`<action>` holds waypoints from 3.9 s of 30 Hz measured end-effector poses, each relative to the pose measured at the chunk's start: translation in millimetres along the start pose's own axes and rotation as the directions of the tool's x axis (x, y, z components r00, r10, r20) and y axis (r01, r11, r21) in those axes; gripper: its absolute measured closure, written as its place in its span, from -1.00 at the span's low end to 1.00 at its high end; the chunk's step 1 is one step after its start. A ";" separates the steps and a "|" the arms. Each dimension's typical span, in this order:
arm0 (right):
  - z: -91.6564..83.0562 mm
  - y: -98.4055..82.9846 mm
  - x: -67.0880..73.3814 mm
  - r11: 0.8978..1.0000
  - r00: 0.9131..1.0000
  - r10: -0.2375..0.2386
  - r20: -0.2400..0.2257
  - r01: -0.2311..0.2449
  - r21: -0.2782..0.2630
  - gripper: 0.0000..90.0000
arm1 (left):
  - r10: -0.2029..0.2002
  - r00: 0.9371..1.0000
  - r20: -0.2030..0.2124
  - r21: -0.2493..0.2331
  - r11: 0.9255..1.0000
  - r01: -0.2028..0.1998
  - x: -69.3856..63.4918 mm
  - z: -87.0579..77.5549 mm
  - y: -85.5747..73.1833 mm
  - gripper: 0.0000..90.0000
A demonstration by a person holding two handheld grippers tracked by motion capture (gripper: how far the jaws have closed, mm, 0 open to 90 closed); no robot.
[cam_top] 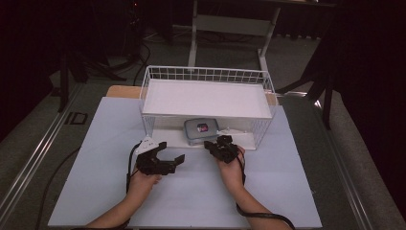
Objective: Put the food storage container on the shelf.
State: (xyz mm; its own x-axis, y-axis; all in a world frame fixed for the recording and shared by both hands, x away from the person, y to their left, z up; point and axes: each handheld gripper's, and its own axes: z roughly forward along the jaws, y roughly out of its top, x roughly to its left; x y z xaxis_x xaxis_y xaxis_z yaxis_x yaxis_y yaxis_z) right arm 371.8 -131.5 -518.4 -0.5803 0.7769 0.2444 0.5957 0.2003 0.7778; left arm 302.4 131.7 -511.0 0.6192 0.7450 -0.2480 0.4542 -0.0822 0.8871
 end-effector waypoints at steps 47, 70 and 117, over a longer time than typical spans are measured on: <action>34.9 31.2 9.0 0.998 0.999 0.048 0.016 -0.047 -0.034 1.00 | 0.010 1.000 -0.002 -0.028 1.000 -0.010 5.5 -3.9 -1.9 -0.95; -18.9 13.5 19.0 0.992 0.994 -0.084 -0.070 0.077 -0.097 -0.48 | 0.140 0.989 0.038 -0.075 0.988 -0.137 -21.7 -17.4 23.9 -0.95; -143.5 -41.1 -5.4 0.975 0.989 -0.144 -0.045 0.134 -0.176 -0.62 | 0.106 0.989 0.107 -0.052 0.994 -0.101 2.9 -80.9 -10.1 -0.95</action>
State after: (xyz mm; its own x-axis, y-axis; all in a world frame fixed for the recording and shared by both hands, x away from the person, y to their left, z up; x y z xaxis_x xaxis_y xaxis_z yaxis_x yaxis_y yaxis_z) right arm 270.7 -229.6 -468.6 -0.6847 0.7120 0.1558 0.4052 0.1942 0.8934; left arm 247.9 188.3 -489.1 0.7290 0.6567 -0.1932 0.3557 -0.1223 0.9266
